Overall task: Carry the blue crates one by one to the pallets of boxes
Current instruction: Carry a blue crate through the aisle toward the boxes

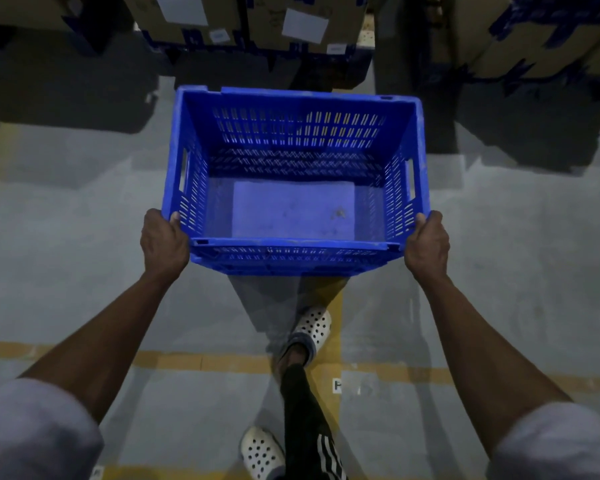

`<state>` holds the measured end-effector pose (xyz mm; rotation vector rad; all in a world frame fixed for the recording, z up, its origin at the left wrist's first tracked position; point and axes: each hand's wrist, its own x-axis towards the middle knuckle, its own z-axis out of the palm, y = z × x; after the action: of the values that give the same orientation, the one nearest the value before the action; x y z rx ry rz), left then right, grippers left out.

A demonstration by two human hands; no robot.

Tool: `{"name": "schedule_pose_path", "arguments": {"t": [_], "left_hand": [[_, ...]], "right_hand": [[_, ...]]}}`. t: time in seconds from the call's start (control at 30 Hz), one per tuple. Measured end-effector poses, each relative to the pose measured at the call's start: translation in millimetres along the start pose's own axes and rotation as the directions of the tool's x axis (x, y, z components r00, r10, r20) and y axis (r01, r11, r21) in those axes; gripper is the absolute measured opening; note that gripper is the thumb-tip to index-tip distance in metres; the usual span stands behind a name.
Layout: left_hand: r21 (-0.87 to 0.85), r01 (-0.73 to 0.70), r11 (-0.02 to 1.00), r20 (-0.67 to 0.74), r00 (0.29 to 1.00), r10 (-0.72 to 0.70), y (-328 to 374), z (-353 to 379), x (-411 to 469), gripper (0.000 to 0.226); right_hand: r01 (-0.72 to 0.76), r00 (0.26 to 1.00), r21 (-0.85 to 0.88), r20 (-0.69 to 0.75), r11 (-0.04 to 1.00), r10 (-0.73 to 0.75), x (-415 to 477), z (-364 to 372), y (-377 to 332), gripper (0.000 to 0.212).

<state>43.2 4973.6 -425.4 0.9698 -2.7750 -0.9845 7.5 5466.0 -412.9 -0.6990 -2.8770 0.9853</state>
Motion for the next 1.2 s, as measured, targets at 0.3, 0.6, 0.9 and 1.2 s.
{"name": "schedule_pose_path", "arguments": {"t": [0.3,0.6,0.9,1.2], "left_hand": [[0.052,0.025,0.998,0.202,0.979,-0.035,32,-7,33,0.039],[0.212,-0.019,0.977,0.337,0.94,-0.055,-3,-25,27,0.035],[0.205,-0.012,0.979,0.419,0.905,-0.077,-14,-33,26,0.043],[0.144,0.016,0.99,0.28,0.958,-0.056,-4,-22,14,0.033]], "right_hand": [[-0.045,0.997,-0.061,0.067,0.997,0.049,35,0,-29,0.03],[-0.068,0.991,-0.122,0.11,0.99,0.081,11,-1,-24,0.021],[-0.067,0.984,-0.136,0.153,0.988,0.088,-4,-5,-18,0.026],[-0.055,0.997,-0.105,0.055,0.993,0.061,-2,5,-18,0.02]]}}
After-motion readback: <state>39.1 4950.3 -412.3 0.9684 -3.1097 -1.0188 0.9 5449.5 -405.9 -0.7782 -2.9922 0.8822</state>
